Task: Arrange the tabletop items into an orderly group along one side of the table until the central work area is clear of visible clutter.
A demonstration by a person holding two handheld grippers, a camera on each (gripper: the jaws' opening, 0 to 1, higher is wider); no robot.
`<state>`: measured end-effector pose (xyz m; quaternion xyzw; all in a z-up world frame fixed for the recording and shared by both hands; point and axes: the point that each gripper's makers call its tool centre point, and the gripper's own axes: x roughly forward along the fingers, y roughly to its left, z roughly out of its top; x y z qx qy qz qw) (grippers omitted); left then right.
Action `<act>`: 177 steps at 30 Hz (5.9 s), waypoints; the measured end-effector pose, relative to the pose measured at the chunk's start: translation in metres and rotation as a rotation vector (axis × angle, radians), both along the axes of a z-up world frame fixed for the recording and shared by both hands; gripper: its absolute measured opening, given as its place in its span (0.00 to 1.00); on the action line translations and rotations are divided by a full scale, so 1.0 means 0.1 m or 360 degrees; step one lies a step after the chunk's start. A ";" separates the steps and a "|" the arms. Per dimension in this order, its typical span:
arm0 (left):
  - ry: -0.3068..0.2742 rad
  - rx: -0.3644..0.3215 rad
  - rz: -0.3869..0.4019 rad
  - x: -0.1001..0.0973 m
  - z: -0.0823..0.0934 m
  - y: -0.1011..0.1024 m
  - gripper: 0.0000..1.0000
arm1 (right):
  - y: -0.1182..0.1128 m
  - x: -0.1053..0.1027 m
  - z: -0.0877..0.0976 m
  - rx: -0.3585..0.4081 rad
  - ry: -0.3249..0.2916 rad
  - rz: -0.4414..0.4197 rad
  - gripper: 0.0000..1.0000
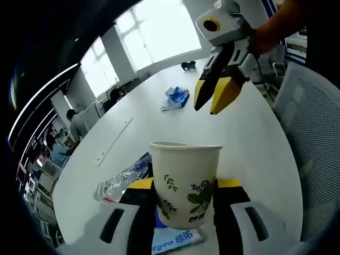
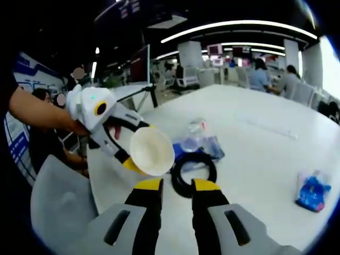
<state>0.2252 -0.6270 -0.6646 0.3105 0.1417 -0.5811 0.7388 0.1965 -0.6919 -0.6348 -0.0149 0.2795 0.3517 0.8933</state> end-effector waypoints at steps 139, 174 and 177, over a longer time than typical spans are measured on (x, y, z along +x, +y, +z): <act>0.0218 -0.0415 0.0637 0.71 0.18 0.42 0.40 | -0.28 0.06 0.20 -0.0007 -0.0217 -0.0082 0.95; 0.0246 -0.0487 0.0994 1.33 -0.02 0.83 0.40 | -0.38 0.14 0.00 0.0027 -0.0123 -0.0121 0.91; 0.0248 -0.0492 0.1018 1.39 -0.04 0.87 0.40 | -0.37 0.16 -0.02 0.0036 -0.0110 -0.0124 0.90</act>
